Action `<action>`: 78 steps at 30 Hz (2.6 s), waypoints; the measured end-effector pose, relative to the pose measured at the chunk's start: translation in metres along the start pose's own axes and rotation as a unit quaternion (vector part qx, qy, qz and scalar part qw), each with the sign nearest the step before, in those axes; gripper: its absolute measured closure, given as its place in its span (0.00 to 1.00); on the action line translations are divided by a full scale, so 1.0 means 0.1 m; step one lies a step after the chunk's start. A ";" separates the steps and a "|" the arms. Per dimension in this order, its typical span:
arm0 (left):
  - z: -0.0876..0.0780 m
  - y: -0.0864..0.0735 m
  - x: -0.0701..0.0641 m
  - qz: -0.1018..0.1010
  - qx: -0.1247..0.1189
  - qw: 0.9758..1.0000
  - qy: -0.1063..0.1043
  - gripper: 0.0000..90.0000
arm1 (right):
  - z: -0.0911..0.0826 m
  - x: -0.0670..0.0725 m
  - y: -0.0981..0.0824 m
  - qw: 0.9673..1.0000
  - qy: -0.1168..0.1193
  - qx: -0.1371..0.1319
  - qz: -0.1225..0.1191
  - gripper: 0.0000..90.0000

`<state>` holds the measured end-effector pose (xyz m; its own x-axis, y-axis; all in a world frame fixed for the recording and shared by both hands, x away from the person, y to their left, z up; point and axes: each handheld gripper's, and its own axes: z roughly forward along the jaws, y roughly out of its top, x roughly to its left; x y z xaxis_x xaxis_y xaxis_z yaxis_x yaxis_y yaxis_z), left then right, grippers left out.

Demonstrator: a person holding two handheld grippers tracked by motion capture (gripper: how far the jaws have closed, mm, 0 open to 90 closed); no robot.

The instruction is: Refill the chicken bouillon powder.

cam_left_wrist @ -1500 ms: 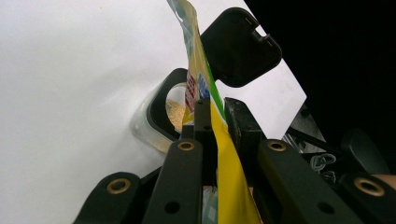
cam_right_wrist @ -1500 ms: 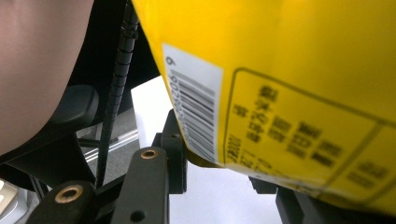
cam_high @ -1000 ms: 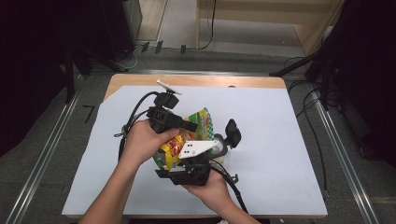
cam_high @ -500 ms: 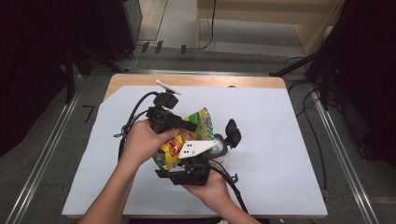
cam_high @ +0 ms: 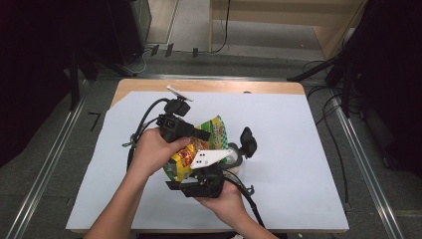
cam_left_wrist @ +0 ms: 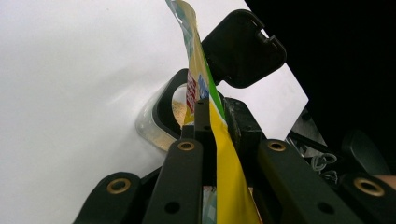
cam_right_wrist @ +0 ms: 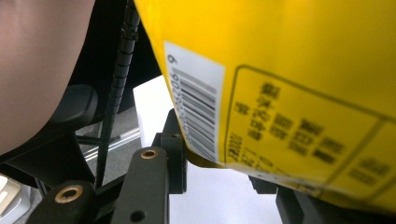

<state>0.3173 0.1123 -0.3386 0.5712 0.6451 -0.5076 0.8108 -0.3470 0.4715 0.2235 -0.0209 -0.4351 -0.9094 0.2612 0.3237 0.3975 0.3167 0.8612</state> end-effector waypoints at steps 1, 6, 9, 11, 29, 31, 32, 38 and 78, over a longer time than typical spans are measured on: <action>0.00 0.00 0.00 0.000 0.000 1.000 0.000 0.94 | 0.00 0.00 0.00 1.000 0.000 0.000 0.000 0.73; 0.01 0.00 0.00 0.001 0.002 1.000 0.001 0.94 | 0.00 0.00 -0.01 1.000 0.000 -0.001 -0.001 0.73; 0.01 0.00 0.01 0.000 0.001 1.000 -0.002 0.94 | 0.00 -0.01 -0.01 1.000 0.000 0.000 0.001 0.73; 0.02 0.00 0.01 0.000 0.000 1.000 -0.002 0.94 | 0.00 -0.01 -0.01 1.000 0.000 0.001 0.000 0.73; 0.05 0.00 0.00 0.004 0.004 1.000 0.001 0.94 | -0.01 -0.03 -0.02 1.000 -0.002 0.007 0.002 0.73; 0.05 0.00 0.00 0.004 0.004 1.000 0.001 0.94 | -0.01 -0.03 -0.03 1.000 -0.002 0.007 0.004 0.73; 0.05 0.00 0.00 0.004 0.004 1.000 0.001 0.94 | -0.01 -0.03 -0.03 1.000 -0.002 0.007 0.004 0.73; 0.05 0.00 0.01 0.003 0.004 1.000 0.001 0.94 | -0.01 -0.03 -0.03 1.000 -0.001 0.007 0.004 0.73; 0.05 0.00 -0.01 0.002 0.003 1.000 0.001 0.93 | -0.01 -0.02 -0.02 1.000 -0.004 0.006 0.007 0.73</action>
<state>0.3176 0.1084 -0.3418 0.5748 0.6452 -0.5034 0.8086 -0.3536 0.4702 0.2242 -0.0231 -0.4371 -0.9031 0.2724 0.3320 0.4110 0.3242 0.8520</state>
